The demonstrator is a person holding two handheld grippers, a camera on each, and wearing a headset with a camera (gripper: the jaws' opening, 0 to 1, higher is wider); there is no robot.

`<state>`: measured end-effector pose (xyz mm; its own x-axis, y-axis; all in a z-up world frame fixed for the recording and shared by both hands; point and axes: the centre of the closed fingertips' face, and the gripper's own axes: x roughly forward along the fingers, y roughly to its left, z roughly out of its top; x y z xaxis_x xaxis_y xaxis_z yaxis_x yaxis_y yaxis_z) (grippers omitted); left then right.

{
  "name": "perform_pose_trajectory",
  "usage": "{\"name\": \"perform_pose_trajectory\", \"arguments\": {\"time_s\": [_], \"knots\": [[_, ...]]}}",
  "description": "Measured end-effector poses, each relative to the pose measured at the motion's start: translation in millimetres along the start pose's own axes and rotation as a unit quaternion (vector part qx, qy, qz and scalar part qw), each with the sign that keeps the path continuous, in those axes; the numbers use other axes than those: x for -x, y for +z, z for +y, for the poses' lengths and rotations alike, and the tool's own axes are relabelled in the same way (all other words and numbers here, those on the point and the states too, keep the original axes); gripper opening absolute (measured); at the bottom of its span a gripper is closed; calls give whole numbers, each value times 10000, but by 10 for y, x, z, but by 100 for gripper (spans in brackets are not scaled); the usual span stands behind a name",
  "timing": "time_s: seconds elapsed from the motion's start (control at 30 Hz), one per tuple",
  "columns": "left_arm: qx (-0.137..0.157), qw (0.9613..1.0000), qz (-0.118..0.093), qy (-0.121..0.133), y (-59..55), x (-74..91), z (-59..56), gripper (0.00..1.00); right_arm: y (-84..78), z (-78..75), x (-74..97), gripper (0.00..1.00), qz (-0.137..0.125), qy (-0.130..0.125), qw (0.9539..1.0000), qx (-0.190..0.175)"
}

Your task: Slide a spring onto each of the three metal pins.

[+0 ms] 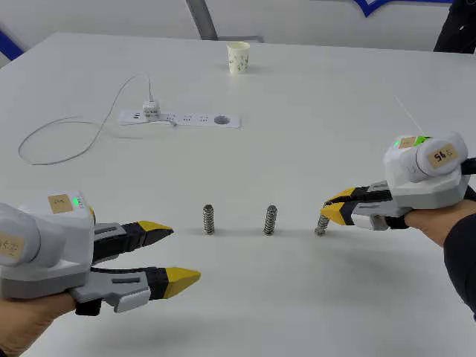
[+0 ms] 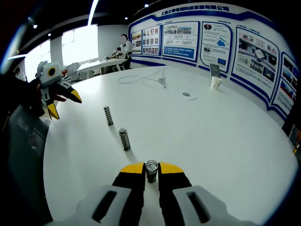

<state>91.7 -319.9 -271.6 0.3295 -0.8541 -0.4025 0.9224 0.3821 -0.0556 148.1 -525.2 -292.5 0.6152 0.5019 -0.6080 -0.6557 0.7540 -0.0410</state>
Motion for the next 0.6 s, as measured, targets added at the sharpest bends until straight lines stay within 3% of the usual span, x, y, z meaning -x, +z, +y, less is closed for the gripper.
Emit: {"name": "perform_pose_trajectory", "arguments": {"time_s": [0.6], "knots": [[26,10000,-14,26,8,18,3,49,-108,25,-41,12,176,15,9998,50]]}}
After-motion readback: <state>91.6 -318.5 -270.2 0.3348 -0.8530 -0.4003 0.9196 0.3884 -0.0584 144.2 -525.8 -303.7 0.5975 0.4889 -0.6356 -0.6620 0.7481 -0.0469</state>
